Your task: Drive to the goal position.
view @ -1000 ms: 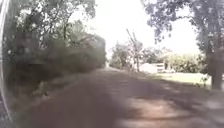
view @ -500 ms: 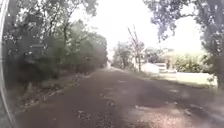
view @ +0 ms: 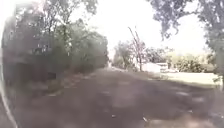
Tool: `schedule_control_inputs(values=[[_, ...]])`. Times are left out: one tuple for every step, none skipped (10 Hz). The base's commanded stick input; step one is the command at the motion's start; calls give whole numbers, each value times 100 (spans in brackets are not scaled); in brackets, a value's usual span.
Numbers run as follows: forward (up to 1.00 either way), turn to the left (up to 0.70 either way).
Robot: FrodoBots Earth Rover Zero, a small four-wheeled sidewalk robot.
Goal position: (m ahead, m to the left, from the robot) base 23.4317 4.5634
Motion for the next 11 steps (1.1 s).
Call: schedule_control_inputs(values=[[70, 0], [70, 0], [70, 0], [70, 0], [70, 0], [70, 0], [70, 0], [70, 0], [70, 0], [70, 0], [70, 0]])
